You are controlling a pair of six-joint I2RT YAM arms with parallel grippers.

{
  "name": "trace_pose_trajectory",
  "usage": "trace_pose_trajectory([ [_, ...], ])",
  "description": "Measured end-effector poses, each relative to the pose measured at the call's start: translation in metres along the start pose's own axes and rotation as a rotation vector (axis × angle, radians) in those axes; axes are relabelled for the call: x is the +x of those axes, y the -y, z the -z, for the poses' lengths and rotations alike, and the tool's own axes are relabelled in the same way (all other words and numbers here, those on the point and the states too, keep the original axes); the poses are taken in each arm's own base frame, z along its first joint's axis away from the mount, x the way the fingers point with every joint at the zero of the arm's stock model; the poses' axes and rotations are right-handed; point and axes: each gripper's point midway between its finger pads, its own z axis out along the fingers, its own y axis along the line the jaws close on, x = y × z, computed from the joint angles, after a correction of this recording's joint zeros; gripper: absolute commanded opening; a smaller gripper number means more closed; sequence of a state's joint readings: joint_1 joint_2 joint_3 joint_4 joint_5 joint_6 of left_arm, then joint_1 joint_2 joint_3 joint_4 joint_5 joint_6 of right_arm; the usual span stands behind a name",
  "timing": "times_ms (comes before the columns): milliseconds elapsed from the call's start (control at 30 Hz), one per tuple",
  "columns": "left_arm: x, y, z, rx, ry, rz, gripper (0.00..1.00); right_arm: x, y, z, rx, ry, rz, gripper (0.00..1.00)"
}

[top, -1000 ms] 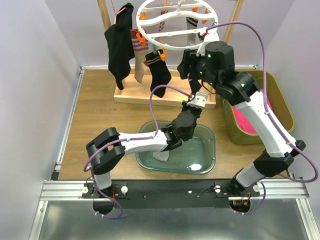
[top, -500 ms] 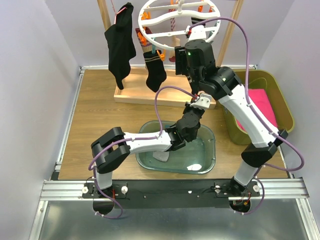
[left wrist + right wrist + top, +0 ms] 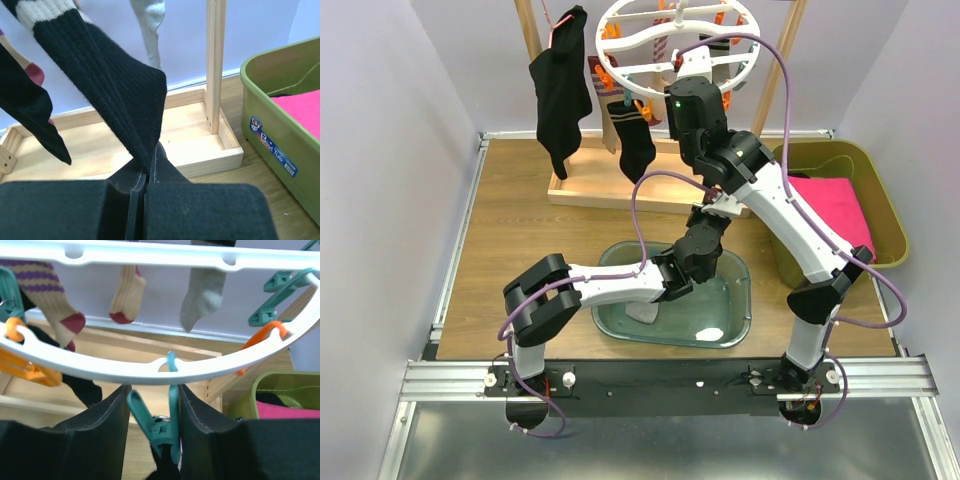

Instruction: Remove the socks clipped to the hanger

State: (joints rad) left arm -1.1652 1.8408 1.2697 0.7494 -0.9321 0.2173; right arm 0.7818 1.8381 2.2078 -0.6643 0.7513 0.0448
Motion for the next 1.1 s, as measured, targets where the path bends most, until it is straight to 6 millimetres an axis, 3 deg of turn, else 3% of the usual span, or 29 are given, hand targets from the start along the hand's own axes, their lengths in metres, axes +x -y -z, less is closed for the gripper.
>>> trace_pose_trajectory([
  [67,0.000,0.000,0.000,0.000,0.001,-0.002,0.00,-0.005,0.002,-0.001,0.014,0.019,-0.002,0.12],
  [133,0.000,0.001,0.001,0.002,0.000,-0.004,0.00,-0.011,0.003,-0.003,0.025,0.044,-0.010,0.01],
  [267,0.005,0.003,0.004,0.010,-0.006,-0.014,0.00,-0.020,0.006,-0.003,0.044,0.075,-0.020,0.01],
  [433,0.032,-0.006,0.021,0.052,-0.065,-0.056,0.00,-0.015,0.005,-0.006,0.048,0.069,-0.011,0.01],
  [567,0.039,-0.019,0.052,0.185,-0.124,-0.031,0.00,0.001,0.002,-0.006,0.036,0.038,-0.002,0.01],
  [667,0.028,-0.017,0.082,0.359,-0.139,0.068,0.04,0.009,0.002,-0.002,0.013,0.028,-0.016,0.01],
  [700,0.034,-0.010,0.096,0.444,-0.166,0.088,0.07,0.009,0.004,0.001,0.004,0.032,-0.028,0.01],
  [767,0.026,-0.003,0.115,0.557,-0.172,0.160,0.16,0.007,0.007,0.009,-0.016,0.041,-0.059,0.01],
  [800,0.029,0.001,0.124,0.602,-0.188,0.178,0.29,0.006,0.008,0.012,-0.026,0.045,-0.070,0.01],
  [867,0.047,0.012,0.149,0.721,-0.262,0.218,0.45,0.000,0.011,0.020,-0.050,0.065,-0.108,0.01],
  [900,0.056,0.016,0.158,0.754,-0.298,0.228,0.63,-0.001,0.013,0.024,-0.061,0.069,-0.120,0.01],
  [933,0.066,0.018,0.165,0.776,-0.333,0.233,0.71,-0.002,0.014,0.027,-0.070,0.073,-0.131,0.01],
  [967,0.075,0.018,0.171,0.790,-0.367,0.233,0.90,-0.003,0.014,0.030,-0.080,0.076,-0.141,0.01],
  [1100,0.095,0.017,0.187,0.807,-0.472,0.256,0.91,0.005,0.014,0.037,-0.122,0.066,-0.159,0.01],
])
